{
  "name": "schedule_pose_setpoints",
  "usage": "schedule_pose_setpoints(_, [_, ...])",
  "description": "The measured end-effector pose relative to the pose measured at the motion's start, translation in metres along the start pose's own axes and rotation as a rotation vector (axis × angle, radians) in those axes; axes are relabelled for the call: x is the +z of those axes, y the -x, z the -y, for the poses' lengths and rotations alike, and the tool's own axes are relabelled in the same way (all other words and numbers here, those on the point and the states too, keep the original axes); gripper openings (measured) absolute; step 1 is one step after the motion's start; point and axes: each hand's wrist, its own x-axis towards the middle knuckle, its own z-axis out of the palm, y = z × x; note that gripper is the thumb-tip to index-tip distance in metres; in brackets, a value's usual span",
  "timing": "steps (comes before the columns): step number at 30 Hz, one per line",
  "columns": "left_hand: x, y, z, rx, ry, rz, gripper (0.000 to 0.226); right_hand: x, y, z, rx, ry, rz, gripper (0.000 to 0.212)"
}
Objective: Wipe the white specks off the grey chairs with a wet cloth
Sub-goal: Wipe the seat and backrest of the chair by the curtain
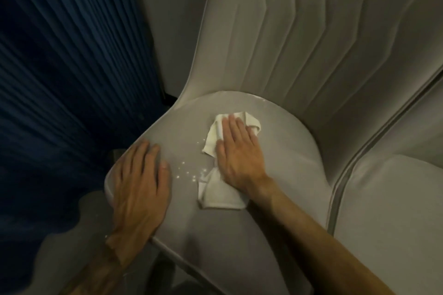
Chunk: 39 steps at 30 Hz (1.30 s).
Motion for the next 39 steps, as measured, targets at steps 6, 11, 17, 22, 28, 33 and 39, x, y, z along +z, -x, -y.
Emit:
schedule_pose_setpoints(6, [-0.01, -0.032, 0.02, 0.043, 0.06, 0.054, 0.06, -0.018, -0.006, -0.057, 0.284, 0.068, -0.039, 0.061])
schedule_pose_setpoints(11, [-0.002, -0.053, 0.039, 0.104, 0.042, 0.121, 0.064, 0.01, -0.026, 0.017, 0.115, 0.033, -0.05, 0.064])
schedule_pose_setpoints(17, [0.003, -0.053, 0.047, 0.089, 0.148, 0.143, 0.064, -0.007, -0.002, -0.024, 0.138, 0.162, -0.024, 0.06])
schedule_pose_setpoints(22, [0.006, -0.049, 0.048, 0.105, 0.071, 0.141, 0.057, -0.017, 0.0, -0.023, 0.475, 0.134, -0.035, 0.063])
schedule_pose_setpoints(28, [0.005, -0.048, 0.046, 0.079, 0.121, 0.158, 0.056, 0.012, -0.013, 0.053, 0.137, 0.091, -0.033, 0.064])
schedule_pose_setpoints(33, [0.004, -0.05, 0.058, 0.028, 0.285, 0.219, 0.062, -0.012, 0.009, -0.038, 0.266, 0.178, -0.048, 0.061])
schedule_pose_setpoints(39, [0.007, -0.049, 0.06, -0.056, 0.256, 0.159, 0.067, 0.004, -0.024, 0.015, 0.25, 0.059, -0.062, 0.064])
